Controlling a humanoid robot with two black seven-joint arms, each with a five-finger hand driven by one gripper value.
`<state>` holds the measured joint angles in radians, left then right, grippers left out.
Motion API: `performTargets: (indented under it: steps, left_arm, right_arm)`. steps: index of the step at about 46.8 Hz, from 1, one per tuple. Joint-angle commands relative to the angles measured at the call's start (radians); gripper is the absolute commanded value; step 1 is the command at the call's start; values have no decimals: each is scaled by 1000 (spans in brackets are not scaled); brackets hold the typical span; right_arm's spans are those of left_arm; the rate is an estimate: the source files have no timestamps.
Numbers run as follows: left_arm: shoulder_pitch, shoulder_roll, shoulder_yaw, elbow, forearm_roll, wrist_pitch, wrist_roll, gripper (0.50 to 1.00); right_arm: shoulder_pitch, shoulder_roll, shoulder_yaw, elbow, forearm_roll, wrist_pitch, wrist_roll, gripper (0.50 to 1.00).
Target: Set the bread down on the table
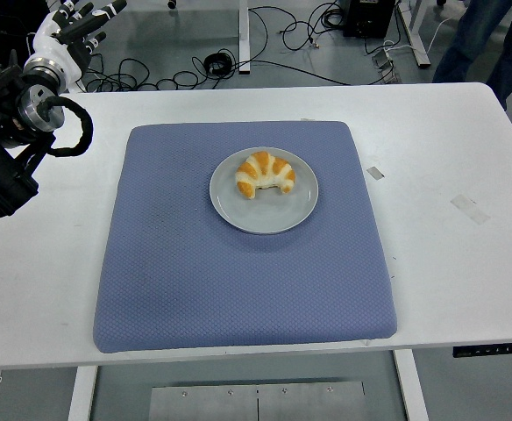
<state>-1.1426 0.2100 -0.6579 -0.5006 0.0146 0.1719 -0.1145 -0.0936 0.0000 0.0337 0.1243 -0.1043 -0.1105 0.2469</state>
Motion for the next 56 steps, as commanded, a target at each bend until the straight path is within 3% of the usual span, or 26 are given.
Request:
performTargets:
  steps: [1,8,56]
  left_arm:
    - [0,0,3,-1,11,1,-16,975]
    - [0,0,-2,-3,27,-2,-46,975]
    - [7,0,-6,-3,11,-9,-43,977]
  right_arm:
    - [0,0,0,0,0,0,0,1000]
    - [0,0,0,0,0,0,0,1000]
    - [0,0,0,0,0,0,0,1000]
